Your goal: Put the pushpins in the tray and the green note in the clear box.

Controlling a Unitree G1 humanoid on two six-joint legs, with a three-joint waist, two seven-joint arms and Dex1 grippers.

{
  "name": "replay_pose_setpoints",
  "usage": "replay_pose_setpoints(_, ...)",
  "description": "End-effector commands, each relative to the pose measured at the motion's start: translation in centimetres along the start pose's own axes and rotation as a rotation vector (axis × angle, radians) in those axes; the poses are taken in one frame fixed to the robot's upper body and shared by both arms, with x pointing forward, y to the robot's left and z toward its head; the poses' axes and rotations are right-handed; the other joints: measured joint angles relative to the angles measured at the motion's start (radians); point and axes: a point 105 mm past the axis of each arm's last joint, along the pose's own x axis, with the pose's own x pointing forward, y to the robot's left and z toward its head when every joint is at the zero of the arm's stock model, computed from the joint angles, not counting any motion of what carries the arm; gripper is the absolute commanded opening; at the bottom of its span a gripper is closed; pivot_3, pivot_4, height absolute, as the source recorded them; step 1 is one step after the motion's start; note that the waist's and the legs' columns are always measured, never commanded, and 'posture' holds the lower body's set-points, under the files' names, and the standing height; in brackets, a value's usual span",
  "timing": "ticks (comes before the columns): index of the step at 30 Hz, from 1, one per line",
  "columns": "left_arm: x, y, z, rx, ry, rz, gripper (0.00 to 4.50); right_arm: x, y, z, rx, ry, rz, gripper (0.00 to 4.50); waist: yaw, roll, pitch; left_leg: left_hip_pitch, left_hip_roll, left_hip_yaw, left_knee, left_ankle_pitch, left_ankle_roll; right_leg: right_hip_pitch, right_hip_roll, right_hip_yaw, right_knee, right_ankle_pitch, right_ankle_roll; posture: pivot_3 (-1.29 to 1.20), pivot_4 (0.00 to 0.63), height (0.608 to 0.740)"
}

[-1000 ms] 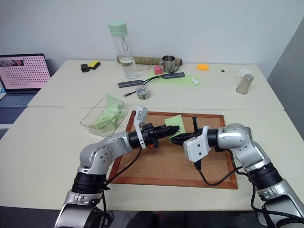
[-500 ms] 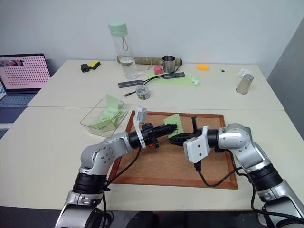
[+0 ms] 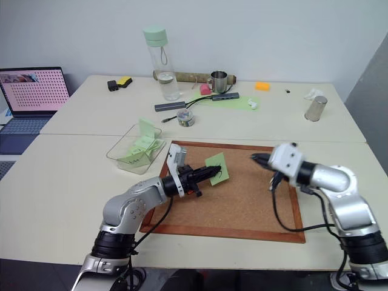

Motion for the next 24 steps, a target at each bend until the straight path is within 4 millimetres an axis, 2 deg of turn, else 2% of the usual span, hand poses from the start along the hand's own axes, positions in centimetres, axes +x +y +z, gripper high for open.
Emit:
replay_pose_setpoints(1, -0.2, -1.8, 1.4, 0.097, -0.027, -0.058, 0.05, -2.2, -3.3, -3.8, 0.174, 0.176, -0.242, 0.0, 0.0, 0.0, 0.0, 0.0, 0.0, 0.0, 0.0, 0.0, 0.0, 0.0, 0.0, 0.0, 0.0, 0.0, 0.0, 0.0, 0.15, 0.74)
replay_pose_setpoints(5, -0.6, -2.6, 1.9, 0.153, -0.014, -0.085, 0.05, -3.6, -4.2, -7.4, 0.319, 0.298, -0.354, 0.0, -0.002, 0.0, 0.0, 0.0, 0.0, 0.0, 0.0, 0.0, 0.0, 0.0, 0.0, 0.0, 0.0, 0.0, 0.0, 0.0, 0.15, 0.74)
replay_pose_setpoints(9, -0.8, -2.7, 1.9, 0.168, -0.004, -0.085, 0.05, -3.7, -4.6, -8.6, 0.385, 0.333, -0.396, 0.0, -0.003, 0.0, 0.0, 0.0, 0.0, 0.001, 0.0, -0.002, 0.003, 0.0, 0.0, 0.001, 0.0, 0.0, 0.0, 0.0, 0.15, 0.74)
replay_pose_setpoints(11, -0.8, -2.6, 1.9, 0.166, -0.008, -0.078, 0.0, -3.5, -4.7, -9.1, 0.408, 0.347, -0.405, 0.47, -0.005, 0.0, 0.0, 0.0, 0.0, 0.001, 0.0, -0.002, 0.004, 0.0, 0.001, 0.0, 0.0, 0.0, 0.0, 0.0, 0.15, 0.74)
replay_pose_setpoints(12, -0.9, -2.5, 2.0, 0.167, -0.01, -0.073, 0.0, -3.4, -4.7, -9.3, 0.414, 0.349, -0.407, 0.5, -0.006, 0.0, 0.0, 0.0, 0.0, 0.001, 0.0, -0.002, 0.004, 0.0, 0.001, 0.001, 0.0, 0.0, 0.0, 0.0, 0.15, 0.74)
replay_pose_setpoints(14, -1.0, -2.4, 2.0, 0.168, -0.015, -0.064, 0.0, -3.2, -4.8, -9.6, 0.425, 0.345, -0.417, 1.02, -0.009, 0.0, 0.0, 0.0, 0.0, 0.001, 0.0, -0.002, 0.004, 0.0, 0.001, 0.0, 0.0, 0.0, 0.0, 0.0, 0.15, 0.74)
replay_pose_setpoints(24, -1.4, -2.0, 1.9, 0.163, -0.021, -0.033, 0.0, -3.0, -5.4, -8.4, 0.417, 0.297, -0.422, 3.29, -0.01, 0.0, 0.0, 0.0, 0.0, 0.001, 0.0, -0.002, 0.004, 0.0, 0.001, 0.001, 0.0, 0.0, 0.0, 0.0, 0.15, 0.74)
